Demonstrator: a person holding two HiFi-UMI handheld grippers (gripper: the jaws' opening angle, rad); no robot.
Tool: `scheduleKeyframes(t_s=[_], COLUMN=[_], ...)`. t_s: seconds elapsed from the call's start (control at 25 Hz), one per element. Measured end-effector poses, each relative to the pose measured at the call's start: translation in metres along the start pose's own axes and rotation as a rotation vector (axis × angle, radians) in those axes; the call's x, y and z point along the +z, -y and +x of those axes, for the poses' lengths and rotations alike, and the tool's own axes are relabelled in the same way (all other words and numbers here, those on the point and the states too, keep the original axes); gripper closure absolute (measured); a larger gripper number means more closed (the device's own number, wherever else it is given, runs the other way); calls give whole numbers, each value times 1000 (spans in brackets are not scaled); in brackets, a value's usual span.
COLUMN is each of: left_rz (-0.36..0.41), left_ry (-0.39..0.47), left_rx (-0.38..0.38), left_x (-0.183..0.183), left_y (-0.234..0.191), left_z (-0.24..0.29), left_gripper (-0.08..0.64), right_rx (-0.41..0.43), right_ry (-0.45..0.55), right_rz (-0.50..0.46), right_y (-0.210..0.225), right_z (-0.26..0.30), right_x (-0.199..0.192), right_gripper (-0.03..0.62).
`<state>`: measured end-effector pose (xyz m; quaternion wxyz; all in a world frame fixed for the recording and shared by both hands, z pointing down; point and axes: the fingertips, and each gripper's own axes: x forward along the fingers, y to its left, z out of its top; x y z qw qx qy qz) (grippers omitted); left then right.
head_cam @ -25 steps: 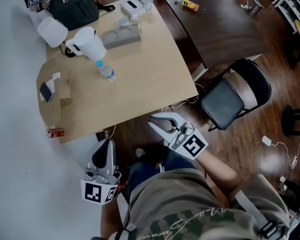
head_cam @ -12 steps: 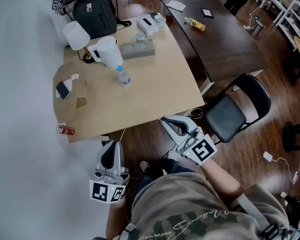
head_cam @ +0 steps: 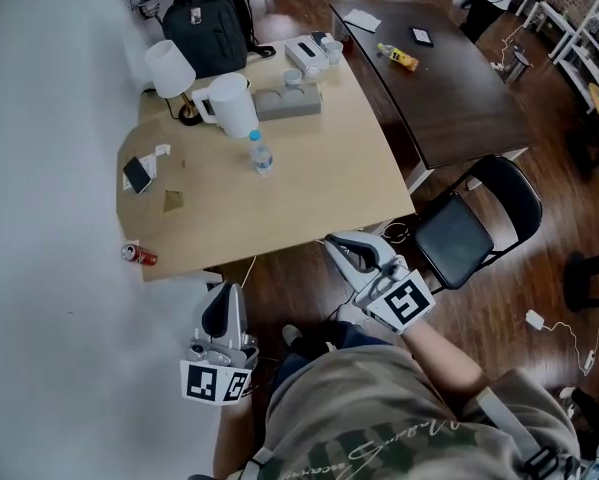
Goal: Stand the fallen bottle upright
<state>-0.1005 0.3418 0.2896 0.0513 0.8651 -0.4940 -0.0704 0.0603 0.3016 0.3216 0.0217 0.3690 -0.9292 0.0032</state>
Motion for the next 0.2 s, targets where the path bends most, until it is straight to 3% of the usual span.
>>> scheduleKeyframes(t_s=[0.2], left_rz=[5], left_ry=[2], left_rx=[-6], left_x=[1], left_y=[-6], left_z=[0], left_gripper=[557], right_rx=[-20], right_ry=[13], right_rz=[6], right_y=[1], right_z=[1], right_x=[2], right_gripper=[589])
